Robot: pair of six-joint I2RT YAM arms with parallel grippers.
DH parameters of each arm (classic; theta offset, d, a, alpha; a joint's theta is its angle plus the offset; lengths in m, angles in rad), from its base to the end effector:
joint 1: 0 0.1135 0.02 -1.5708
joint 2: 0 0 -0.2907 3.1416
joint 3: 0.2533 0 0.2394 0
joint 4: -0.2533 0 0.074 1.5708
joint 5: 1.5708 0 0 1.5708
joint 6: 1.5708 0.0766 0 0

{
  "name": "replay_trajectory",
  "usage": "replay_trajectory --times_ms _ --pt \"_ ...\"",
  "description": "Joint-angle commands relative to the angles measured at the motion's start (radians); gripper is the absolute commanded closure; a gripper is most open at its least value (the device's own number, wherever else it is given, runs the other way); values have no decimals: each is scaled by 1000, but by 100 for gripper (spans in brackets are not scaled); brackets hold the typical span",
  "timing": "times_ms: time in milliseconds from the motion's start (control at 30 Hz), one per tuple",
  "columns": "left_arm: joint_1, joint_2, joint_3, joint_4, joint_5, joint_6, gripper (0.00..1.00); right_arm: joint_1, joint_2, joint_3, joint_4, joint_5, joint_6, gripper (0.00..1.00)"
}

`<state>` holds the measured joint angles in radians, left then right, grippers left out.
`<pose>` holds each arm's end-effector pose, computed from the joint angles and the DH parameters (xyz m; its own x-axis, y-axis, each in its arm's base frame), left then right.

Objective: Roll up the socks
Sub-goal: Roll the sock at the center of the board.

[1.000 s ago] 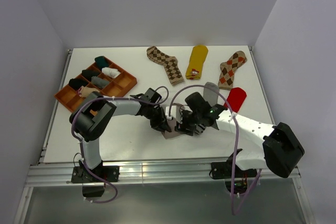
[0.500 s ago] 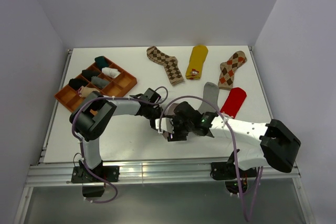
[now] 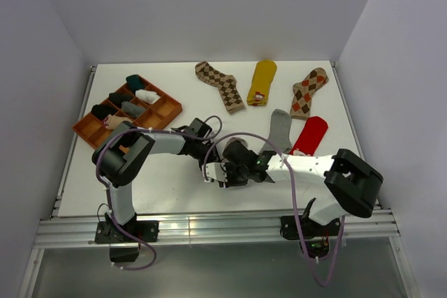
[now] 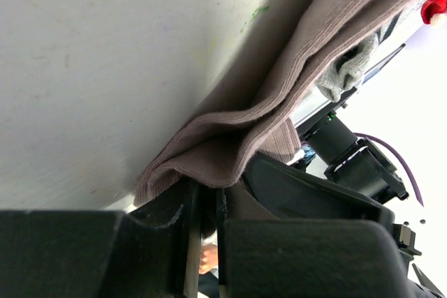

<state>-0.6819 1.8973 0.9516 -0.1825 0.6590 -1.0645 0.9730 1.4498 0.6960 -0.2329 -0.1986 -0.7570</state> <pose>0.2462 -0.2602 0.1144 -0.9541 -0.1160 0.2762 -0.2732 0.7156 -0.6429 0.1435 0.2376 0.1628 0.2572 -0.8184 -0.5139 -0.9560 -0.1378 -0.2591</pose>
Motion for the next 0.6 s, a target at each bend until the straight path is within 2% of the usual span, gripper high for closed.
replay_trajectory --times_ms 0,200,400,567 --pt "4 13 -31 -31 -108 17 86 3 35 36 -28 22 15 68" --pt "13 -35 -82 26 -107 -21 73 -91 58 103 -157 -116 28 83" --pt "15 -67 -122 77 -124 -57 71 -194 95 148 -256 -215 -18 84" --pt "19 -119 -59 11 -200 20 58 -209 95 122 -240 -208 -38 84"
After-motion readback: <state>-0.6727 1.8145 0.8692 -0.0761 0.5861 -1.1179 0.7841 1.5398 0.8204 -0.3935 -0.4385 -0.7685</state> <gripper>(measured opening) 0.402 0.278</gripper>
